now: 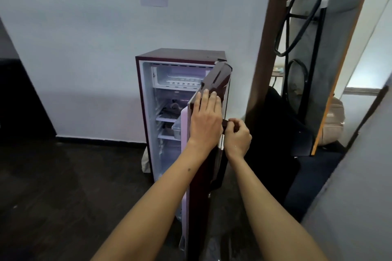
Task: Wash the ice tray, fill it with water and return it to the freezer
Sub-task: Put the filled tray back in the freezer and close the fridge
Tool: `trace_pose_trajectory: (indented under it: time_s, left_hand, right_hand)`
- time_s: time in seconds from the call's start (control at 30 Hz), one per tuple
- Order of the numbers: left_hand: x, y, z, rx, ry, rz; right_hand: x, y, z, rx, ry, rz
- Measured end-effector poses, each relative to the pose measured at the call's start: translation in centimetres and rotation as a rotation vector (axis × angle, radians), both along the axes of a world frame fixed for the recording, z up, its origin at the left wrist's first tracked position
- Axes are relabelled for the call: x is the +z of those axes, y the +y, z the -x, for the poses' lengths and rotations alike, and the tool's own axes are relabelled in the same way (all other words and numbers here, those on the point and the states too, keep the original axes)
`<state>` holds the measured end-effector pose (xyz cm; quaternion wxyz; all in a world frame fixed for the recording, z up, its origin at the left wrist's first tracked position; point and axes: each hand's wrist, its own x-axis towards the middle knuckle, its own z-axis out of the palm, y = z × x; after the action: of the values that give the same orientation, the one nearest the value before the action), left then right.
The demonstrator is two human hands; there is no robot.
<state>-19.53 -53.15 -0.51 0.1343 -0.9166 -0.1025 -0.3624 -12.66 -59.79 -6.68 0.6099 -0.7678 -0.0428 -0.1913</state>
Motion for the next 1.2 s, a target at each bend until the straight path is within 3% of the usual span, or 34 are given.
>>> trace_pose_trajectory:
  time_s: [0.53,1.0,1.2]
  left_hand:
    - [0.1,15.8,0.6,0.187,0.069,0.037]
    - [0.5,32.6,-4.3,0.014,0.104,0.186]
    - [0.4,39.4,-7.8,-0.051,0.112,0.204]
  right_hand:
    - [-2.1,15.4,2.4,0.182,-0.386,0.242]
    - [-1.6,31.3,0.0,0.248,-0.203,0.252]
    - [-0.6,37.3,-2.3,0.287,-0.054,0.153]
